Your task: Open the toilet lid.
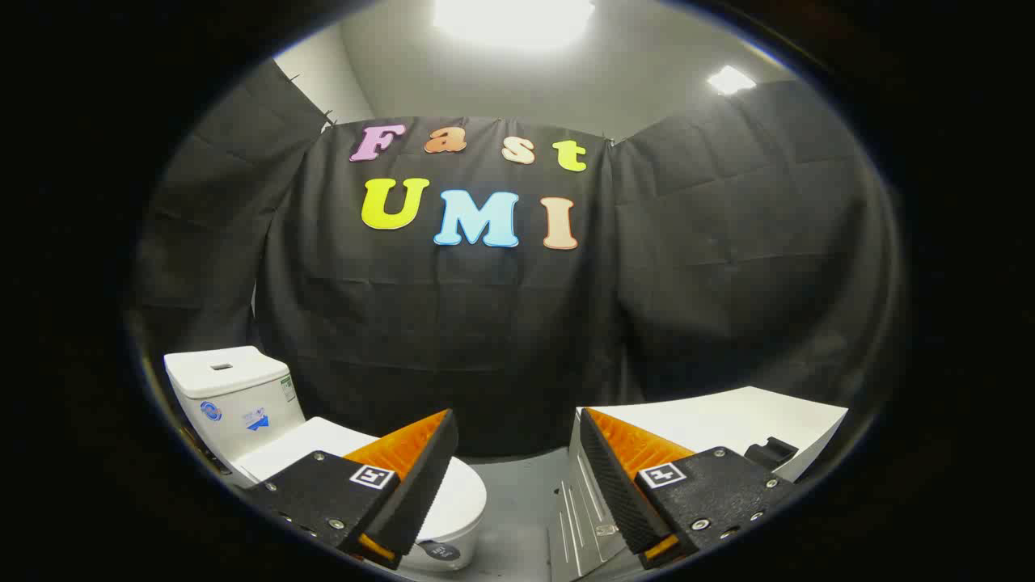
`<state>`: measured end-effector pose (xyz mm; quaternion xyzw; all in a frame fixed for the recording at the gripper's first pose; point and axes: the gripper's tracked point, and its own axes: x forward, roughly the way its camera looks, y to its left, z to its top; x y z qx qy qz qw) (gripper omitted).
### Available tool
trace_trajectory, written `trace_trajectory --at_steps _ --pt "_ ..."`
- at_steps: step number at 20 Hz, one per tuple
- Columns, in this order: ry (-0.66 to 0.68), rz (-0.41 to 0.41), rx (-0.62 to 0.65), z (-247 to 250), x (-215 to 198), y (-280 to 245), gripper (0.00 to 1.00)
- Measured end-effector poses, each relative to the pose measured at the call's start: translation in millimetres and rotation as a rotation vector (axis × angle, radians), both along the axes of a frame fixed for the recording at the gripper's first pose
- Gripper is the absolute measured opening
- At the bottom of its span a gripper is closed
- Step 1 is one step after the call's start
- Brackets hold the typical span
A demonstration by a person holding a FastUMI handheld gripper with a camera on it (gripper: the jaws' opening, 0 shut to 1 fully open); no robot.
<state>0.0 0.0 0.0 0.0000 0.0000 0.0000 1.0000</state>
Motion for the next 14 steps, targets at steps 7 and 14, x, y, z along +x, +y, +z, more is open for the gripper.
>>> trace_trajectory --at_steps 7,14 --pt "-0.011 -0.002 0.018 2.9 -0.8 -0.3 0.94" --pt "-0.018 -0.014 0.035 3.2 -1.8 -5.1 0.94"
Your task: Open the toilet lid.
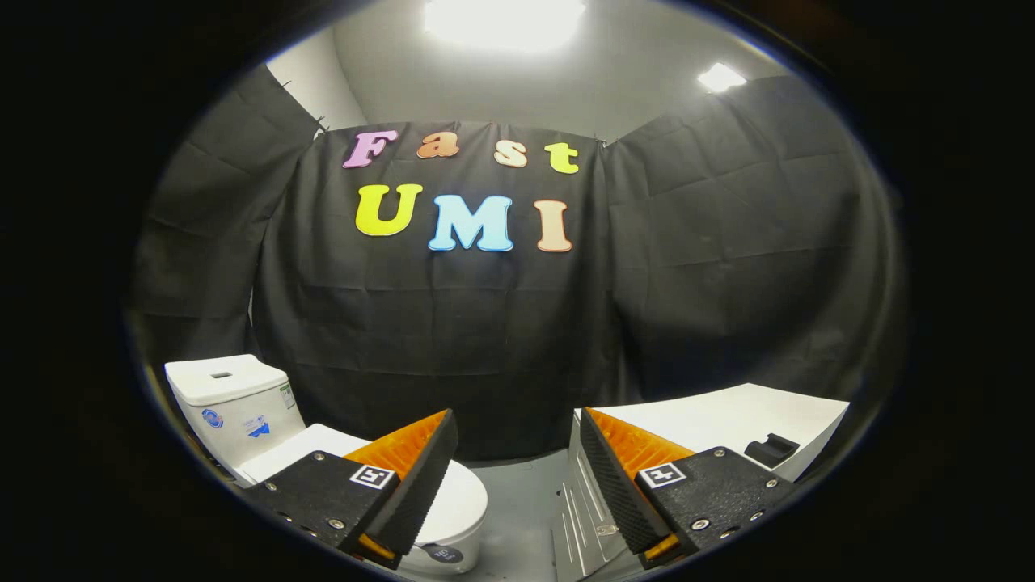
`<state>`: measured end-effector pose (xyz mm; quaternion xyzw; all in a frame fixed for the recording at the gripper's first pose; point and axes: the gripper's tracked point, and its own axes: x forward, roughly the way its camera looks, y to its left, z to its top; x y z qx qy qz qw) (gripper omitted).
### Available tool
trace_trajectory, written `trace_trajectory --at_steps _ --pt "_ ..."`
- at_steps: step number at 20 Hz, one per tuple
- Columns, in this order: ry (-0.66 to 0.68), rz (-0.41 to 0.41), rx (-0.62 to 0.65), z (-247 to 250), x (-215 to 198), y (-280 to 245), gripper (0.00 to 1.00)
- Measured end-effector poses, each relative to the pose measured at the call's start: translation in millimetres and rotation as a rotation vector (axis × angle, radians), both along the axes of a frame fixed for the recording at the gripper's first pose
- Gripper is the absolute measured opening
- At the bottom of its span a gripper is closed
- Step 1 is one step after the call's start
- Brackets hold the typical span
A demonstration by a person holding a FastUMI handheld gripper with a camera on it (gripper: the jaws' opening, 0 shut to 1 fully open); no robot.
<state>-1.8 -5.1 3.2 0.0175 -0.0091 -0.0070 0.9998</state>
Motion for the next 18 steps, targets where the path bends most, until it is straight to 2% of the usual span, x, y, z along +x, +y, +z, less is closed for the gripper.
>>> trace_trajectory --at_steps 18 --pt "0.002 0.016 0.015 -5.0 1.8 9.0 0.94"
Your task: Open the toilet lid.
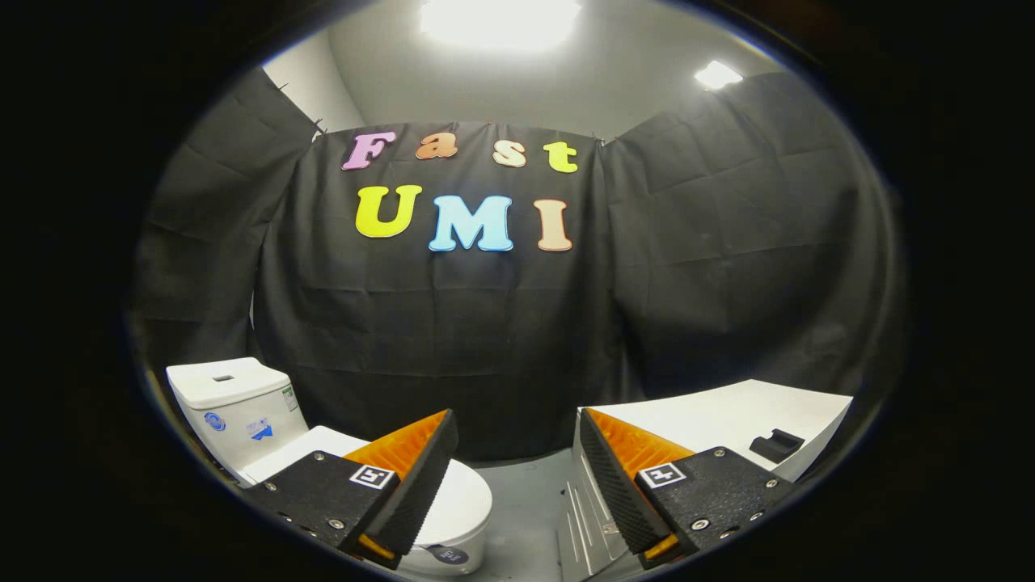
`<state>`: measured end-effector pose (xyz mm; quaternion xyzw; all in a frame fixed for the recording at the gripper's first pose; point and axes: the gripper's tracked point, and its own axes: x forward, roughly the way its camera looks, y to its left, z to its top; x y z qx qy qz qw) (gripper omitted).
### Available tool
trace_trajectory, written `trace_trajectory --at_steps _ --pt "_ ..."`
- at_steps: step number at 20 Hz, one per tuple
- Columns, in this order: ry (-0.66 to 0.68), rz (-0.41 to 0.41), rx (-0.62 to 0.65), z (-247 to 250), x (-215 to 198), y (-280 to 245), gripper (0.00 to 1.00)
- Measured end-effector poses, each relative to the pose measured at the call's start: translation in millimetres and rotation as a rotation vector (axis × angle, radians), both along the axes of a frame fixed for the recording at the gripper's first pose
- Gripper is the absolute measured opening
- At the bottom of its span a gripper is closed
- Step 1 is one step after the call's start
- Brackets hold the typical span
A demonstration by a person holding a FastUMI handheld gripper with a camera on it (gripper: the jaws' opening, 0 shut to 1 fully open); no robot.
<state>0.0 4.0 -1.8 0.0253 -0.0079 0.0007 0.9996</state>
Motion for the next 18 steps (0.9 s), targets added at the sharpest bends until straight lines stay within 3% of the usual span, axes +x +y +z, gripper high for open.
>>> trace_trajectory --at_steps 9,18 --pt "0.047 0.100 0.179 -21 9 45 0.94" --pt "0.156 0.086 0.486 -70 9 48 0.95"
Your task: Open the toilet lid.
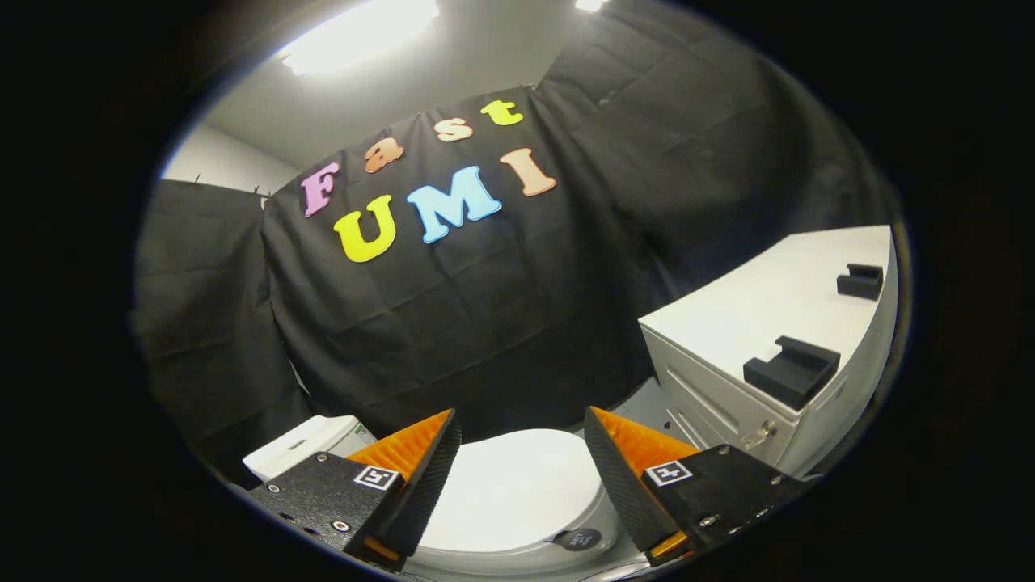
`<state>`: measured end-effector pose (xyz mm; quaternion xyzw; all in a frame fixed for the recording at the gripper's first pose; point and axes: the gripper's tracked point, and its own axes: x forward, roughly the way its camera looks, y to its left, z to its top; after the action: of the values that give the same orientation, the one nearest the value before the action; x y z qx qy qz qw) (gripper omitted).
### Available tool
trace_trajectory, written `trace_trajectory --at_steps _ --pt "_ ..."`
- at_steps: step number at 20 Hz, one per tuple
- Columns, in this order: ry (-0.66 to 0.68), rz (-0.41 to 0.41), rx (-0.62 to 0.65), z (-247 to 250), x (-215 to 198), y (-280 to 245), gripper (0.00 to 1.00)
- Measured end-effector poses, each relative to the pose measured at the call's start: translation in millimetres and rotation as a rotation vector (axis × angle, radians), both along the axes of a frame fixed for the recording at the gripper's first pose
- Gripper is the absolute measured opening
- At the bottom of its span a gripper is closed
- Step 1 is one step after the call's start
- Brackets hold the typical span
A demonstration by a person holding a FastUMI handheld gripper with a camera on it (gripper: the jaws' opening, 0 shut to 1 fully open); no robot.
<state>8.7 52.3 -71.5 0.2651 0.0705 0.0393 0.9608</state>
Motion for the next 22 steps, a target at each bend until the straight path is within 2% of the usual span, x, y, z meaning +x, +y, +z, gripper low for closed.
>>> trace_trajectory --at_steps 6,9,15,22 --pt "0.080 -0.048 0.180 -35 -3 -4 0.95" --pt "0.131 -0.075 0.232 -60 -7 1 0.94" --pt "0.258 -0.070 0.362 -106 -9 11 0.95" --pt "0.365 -0.102 0.507 -149 -24 22 0.95"
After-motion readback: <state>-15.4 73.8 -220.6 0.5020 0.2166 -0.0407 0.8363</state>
